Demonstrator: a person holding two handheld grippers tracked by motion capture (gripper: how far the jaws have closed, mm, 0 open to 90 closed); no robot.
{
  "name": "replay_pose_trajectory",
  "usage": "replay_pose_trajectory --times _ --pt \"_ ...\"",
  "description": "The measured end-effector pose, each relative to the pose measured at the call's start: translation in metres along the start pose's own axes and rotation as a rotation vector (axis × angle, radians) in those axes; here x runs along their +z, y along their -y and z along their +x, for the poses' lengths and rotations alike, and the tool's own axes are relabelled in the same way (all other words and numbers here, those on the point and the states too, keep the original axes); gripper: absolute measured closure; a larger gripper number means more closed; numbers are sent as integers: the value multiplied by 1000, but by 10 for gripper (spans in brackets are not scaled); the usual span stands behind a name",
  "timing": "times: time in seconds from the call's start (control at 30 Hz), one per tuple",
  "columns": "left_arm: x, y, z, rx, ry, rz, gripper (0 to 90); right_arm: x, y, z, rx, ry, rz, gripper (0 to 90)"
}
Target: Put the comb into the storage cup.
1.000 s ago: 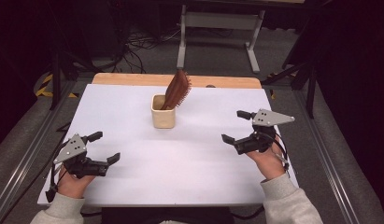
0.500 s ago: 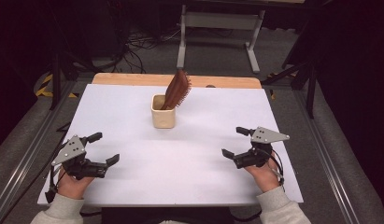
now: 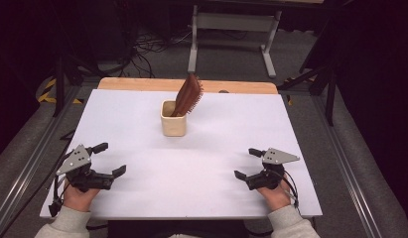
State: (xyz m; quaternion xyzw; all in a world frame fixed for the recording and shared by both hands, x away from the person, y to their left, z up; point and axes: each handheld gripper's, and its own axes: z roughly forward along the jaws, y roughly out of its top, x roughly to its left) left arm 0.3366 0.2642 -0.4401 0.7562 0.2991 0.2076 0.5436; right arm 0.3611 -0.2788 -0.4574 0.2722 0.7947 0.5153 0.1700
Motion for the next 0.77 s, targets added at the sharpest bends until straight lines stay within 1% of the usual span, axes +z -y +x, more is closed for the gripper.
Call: replay_pose_trajectory --times 0.07,0.13,0.17,0.23,0.33,0.37,0.43,0.5,0.57,0.67,0.77 --pt "1 2 0 -8 4 -1 5 0 0 0 4 -3 2 0" --pt "3 5 0 -13 2 2 5 -1 0 1 -4 4 -15 0" --pt "3 5 1 -10 1 8 5 -1 0 1 0 0 -15 0" --pt "5 7 1 -10 -3 17 4 -1 0 2 -8 8 -10 0" --pt "6 10 2 -10 -6 7 4 -1 -1 3 -12 8 -13 0" --pt "6 11 2 -16 -3 2 4 -2 -1 3 -17 12 -17 0" --pt "7 13 2 -17 -12 -9 4 -2 -1 3 -17 10 -18 0" --pt "7 14 3 -15 -11 -12 4 -2 -1 3 -19 10 -19 0" --pt "9 15 2 -11 -14 1 4 -2 -1 3 -22 10 -22 0" --pt "9 14 1 3 -23 -6 4 -3 -1 4 -24 10 -27 0" --pt "9 14 2 4 -28 -2 4 -3 -1 4 -23 12 -30 0"
